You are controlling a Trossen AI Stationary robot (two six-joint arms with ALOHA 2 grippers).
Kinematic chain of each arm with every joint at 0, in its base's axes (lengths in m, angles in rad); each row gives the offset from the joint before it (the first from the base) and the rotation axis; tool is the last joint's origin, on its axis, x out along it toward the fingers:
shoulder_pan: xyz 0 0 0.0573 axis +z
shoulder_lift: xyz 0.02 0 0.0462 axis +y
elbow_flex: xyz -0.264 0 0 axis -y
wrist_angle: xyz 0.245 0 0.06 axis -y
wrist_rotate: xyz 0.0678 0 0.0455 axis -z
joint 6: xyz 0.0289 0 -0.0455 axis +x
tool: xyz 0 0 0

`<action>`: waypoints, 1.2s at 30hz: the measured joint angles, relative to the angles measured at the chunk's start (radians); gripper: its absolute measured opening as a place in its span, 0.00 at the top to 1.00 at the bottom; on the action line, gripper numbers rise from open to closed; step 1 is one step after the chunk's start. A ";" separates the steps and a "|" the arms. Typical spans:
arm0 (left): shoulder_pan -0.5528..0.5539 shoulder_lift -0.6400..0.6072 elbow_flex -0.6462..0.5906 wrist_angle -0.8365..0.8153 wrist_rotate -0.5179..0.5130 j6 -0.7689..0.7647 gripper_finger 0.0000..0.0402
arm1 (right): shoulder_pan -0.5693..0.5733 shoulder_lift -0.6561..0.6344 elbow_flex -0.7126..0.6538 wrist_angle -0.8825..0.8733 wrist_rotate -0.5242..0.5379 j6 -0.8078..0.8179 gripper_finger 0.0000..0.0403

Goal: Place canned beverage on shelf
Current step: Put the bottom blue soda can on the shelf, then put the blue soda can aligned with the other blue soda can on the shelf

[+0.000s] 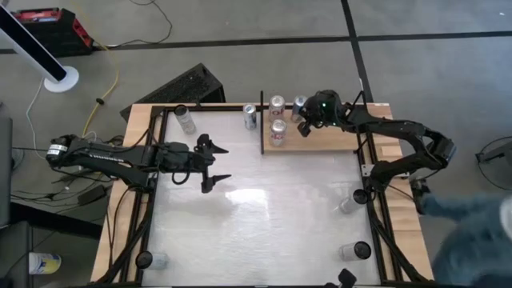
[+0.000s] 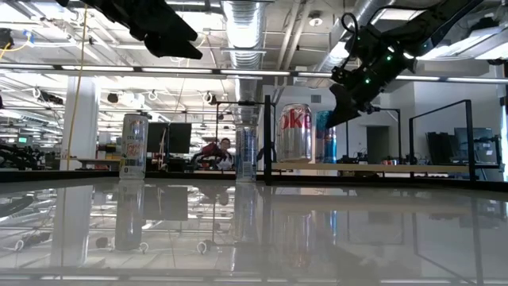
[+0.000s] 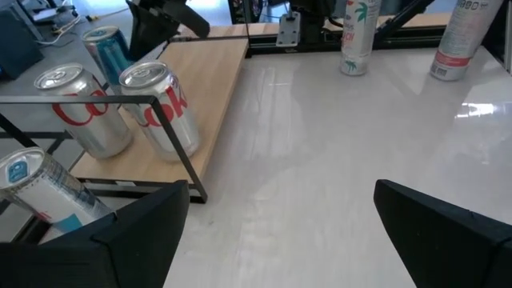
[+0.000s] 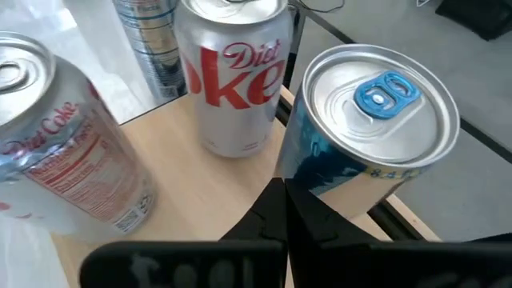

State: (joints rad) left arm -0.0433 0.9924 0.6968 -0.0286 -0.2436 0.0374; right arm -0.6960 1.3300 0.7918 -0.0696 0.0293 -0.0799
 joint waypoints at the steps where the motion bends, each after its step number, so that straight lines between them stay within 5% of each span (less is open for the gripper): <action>1: 0.000 0.000 0.000 -0.005 0.000 0.000 0.05 | -0.003 0.000 0.000 0.000 0.000 0.000 0.95; 13: 0.000 0.000 0.000 -0.021 -0.001 0.001 0.05 | 0.037 -0.026 0.000 -0.032 -0.001 0.079 0.95; 19: 0.002 0.000 0.000 -0.036 -0.009 -0.009 0.05 | 0.171 -0.145 0.000 -0.080 -0.003 0.111 0.95; 24: 0.095 0.065 0.001 0.039 -0.143 0.073 0.05 | 0.335 -0.244 0.000 -0.088 -0.004 0.160 0.95; 29: 0.280 0.200 0.001 0.243 0.060 0.117 0.05 | 0.500 -0.287 0.000 -0.092 0.000 0.162 0.95; 36: 0.498 0.358 0.041 0.448 0.191 0.164 0.05 | 0.641 -0.284 0.000 -0.134 0.068 0.161 0.94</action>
State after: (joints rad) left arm 0.4545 1.3506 0.7380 0.4196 -0.0527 0.2009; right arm -0.0552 1.0462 0.7921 -0.2036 0.0970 0.0813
